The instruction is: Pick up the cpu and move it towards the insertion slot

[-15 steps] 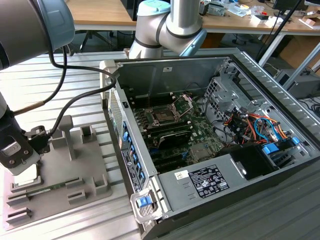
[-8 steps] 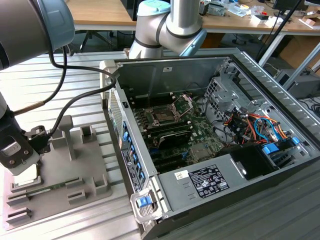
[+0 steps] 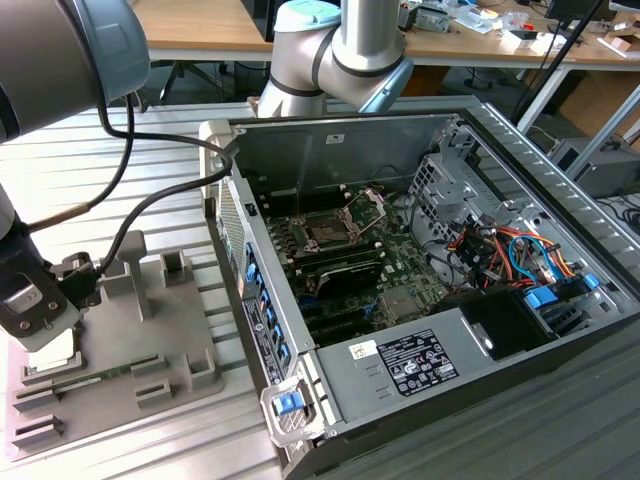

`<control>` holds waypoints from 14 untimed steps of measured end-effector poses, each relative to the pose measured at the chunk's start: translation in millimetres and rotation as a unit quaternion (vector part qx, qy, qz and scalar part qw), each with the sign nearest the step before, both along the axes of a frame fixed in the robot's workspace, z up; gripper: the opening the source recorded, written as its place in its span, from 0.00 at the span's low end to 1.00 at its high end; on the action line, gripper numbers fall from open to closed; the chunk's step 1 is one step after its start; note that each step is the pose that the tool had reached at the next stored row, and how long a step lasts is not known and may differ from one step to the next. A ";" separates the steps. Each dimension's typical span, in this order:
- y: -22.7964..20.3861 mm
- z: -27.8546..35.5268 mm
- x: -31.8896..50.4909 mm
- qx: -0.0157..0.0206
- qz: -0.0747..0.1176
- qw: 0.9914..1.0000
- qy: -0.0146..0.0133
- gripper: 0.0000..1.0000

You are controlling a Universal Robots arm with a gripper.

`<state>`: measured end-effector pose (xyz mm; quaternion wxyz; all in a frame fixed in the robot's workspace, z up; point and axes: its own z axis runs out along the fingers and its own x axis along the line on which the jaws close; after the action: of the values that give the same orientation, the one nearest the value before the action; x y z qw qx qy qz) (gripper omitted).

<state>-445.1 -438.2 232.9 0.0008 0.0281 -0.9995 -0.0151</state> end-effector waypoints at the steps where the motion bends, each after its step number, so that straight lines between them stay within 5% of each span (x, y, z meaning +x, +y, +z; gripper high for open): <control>1: 0.0 -0.2 0.0 0.000 0.000 1.000 0.000 0.84; 5: 0.0 -0.7 0.0 0.001 0.000 1.000 0.000 0.84; 7: 0.8 -9.1 0.0 0.001 0.011 1.000 0.000 0.84; 9: 0.8 -10.0 0.0 0.001 0.011 1.000 0.000 0.76; 14: 0.7 -15.7 0.0 0.001 0.011 1.000 0.000 0.76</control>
<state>-445.1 -437.5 217.2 0.0008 0.0389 -0.9991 -0.0163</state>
